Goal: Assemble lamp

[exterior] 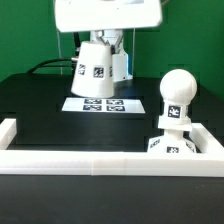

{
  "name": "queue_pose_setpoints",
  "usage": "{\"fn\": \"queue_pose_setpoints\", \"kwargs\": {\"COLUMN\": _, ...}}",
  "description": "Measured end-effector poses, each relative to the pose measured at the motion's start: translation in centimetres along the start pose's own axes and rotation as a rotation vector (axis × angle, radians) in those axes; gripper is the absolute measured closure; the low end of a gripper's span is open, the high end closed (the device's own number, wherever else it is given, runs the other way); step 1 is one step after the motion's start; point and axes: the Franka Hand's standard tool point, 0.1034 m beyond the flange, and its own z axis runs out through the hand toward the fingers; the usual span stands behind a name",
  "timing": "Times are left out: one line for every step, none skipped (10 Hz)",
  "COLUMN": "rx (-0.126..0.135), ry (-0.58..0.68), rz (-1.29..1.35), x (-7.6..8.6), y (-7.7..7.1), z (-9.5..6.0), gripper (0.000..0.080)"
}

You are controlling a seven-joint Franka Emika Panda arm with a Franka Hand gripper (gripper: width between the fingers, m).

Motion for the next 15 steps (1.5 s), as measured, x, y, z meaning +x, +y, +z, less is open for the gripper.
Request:
{"fn": "queue_pose_setpoints", "kwargs": {"rx": 0.005, "ry": -0.004, "rz": 0.044, "x": 0.6, "y": -1.8, "z": -0.7, "gripper": 0.0755}}
{"fn": "queue_pose_setpoints", "kwargs": {"rx": 0.013, "ry": -0.011, "rz": 0.069, "x": 1.2, "y": -3.7, "z": -1.6, "gripper": 0.0755}}
{"fn": "queue_pose_setpoints", "kwargs": {"rx": 0.021, "ry": -0.011, "rz": 0.087, "x": 2.0, "y": -5.1, "z": -2.6, "gripper": 0.0755}}
{"fn": "queue_pose_setpoints", "kwargs": {"rx": 0.027, "ry": -0.019, "rz": 0.114, "x": 2.9, "y": -6.4, "z": -3.7, "gripper": 0.0755}}
{"fn": "queue_pose_setpoints", "kwargs": {"rx": 0.033, "ry": -0.018, "rz": 0.124, "x": 4.0, "y": -7.6, "z": -4.7, "gripper": 0.0755}}
{"fn": "queue_pose_setpoints", "kwargs": {"rx": 0.035, "ry": -0.012, "rz": 0.143, "x": 5.0, "y": -8.6, "z": -5.1, "gripper": 0.0755}}
{"fn": "queue_pose_setpoints", "kwargs": {"rx": 0.033, "ry": -0.014, "rz": 0.163, "x": 6.2, "y": -9.7, "z": -5.3, "gripper": 0.0755}}
{"fn": "queue_pose_setpoints", "kwargs": {"rx": 0.031, "ry": -0.011, "rz": 0.154, "x": 6.9, "y": -9.8, "z": -5.2, "gripper": 0.0755}}
{"fn": "queue_pose_setpoints", "kwargs": {"rx": 0.024, "ry": -0.017, "rz": 0.158, "x": 7.0, "y": -9.1, "z": -4.7, "gripper": 0.0755}}
{"fn": "queue_pose_setpoints", "kwargs": {"rx": 0.025, "ry": -0.017, "rz": 0.156, "x": 6.9, "y": -9.3, "z": -4.7, "gripper": 0.0755}}
{"fn": "queue_pose_setpoints", "kwargs": {"rx": 0.025, "ry": -0.017, "rz": 0.155, "x": 6.9, "y": -9.3, "z": -4.7, "gripper": 0.0755}}
{"fn": "queue_pose_setpoints", "kwargs": {"rx": 0.024, "ry": -0.007, "rz": 0.152, "x": 6.9, "y": -9.6, "z": -4.6, "gripper": 0.0755}}
{"fn": "queue_pose_setpoints", "kwargs": {"rx": 0.027, "ry": 0.005, "rz": 0.142, "x": 6.8, "y": -10.3, "z": -4.4, "gripper": 0.0755}}
{"fn": "queue_pose_setpoints", "kwargs": {"rx": 0.032, "ry": 0.014, "rz": 0.138, "x": 7.7, "y": -11.1, "z": -4.5, "gripper": 0.0755}}
{"fn": "queue_pose_setpoints", "kwargs": {"rx": 0.034, "ry": 0.022, "rz": 0.150, "x": 8.7, "y": -11.9, "z": -4.6, "gripper": 0.0755}}
